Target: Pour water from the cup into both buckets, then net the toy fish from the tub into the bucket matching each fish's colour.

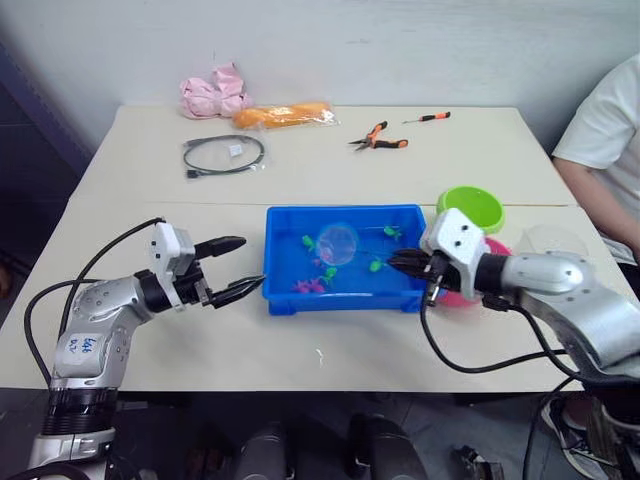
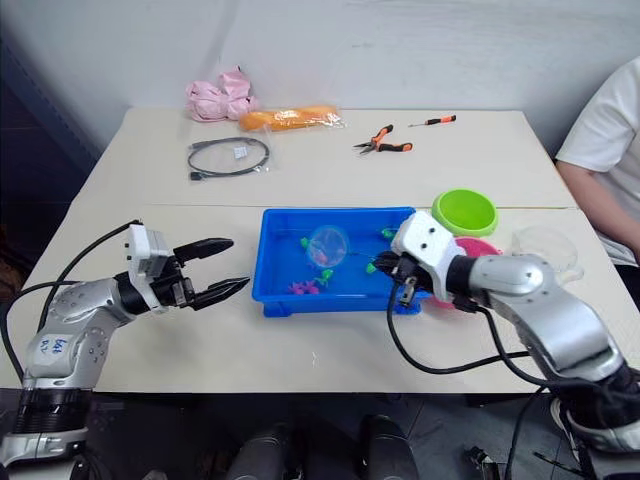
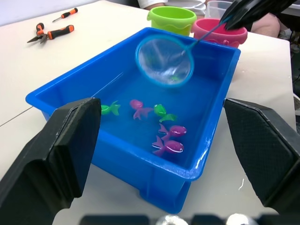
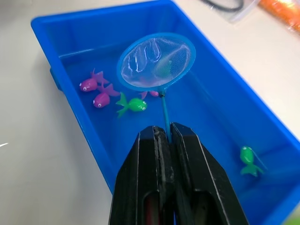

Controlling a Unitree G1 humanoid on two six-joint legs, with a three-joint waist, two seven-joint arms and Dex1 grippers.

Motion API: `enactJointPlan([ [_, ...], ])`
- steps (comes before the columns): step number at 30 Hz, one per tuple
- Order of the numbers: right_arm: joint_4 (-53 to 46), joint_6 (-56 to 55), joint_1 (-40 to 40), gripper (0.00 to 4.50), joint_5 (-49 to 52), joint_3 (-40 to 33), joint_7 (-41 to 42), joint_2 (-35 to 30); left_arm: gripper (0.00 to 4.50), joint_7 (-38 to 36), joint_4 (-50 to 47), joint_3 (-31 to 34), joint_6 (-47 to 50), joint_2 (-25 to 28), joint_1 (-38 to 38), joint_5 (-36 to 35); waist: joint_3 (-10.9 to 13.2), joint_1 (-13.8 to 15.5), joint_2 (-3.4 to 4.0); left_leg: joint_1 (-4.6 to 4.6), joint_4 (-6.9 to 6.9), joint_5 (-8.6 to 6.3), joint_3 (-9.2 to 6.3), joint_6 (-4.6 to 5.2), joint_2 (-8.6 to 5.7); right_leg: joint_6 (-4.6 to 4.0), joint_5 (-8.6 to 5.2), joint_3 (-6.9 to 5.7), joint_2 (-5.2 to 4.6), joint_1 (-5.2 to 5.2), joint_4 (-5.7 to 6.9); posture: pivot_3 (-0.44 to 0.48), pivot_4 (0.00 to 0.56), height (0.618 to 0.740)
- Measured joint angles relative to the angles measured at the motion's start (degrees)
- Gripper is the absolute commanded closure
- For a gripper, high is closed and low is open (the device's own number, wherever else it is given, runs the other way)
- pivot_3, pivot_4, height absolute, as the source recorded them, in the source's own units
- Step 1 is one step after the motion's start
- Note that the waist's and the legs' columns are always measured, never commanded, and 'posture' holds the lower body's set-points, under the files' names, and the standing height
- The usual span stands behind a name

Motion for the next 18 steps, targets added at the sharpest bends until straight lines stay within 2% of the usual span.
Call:
enactJointPlan([
  [4,1.64,-1.65,-3.60,4.50,-5.87,5.29,0.80,2.43,0.06,0.64,-1.60,-0.34,0.54,-0.17,0.91,-0.05,0.00,-0.13,0.00,0.00,-0.01,0.00,0.06,-0.01,0.02,0.00,0.00,0.00,0.05,-0.05,0.02,0.000,0.150,0.740],
  [8,3.80,-3.44,-3.82,4.50,-10.58,8.62,1.00,5.20,0.06,1.04,-1.74,-0.35,1.00,-0.18,1.02,-0.05,0.00,-0.13,0.00,0.00,0.00,0.00,0.09,-0.02,0.02,0.00,0.00,0.01,0.06,-0.05,0.03,0.000,0.150,0.740],
  [18,9.26,-9.89,-4.66,4.50,-20.04,10.64,2.67,6.46,0.06,0.72,-1.78,-0.40,1.15,0.00,1.01,-0.03,0.00,-0.14,0.00,-0.01,0.00,0.00,0.10,-0.03,0.03,0.00,0.00,0.00,0.08,-0.06,0.04,0.000,0.150,0.740],
])
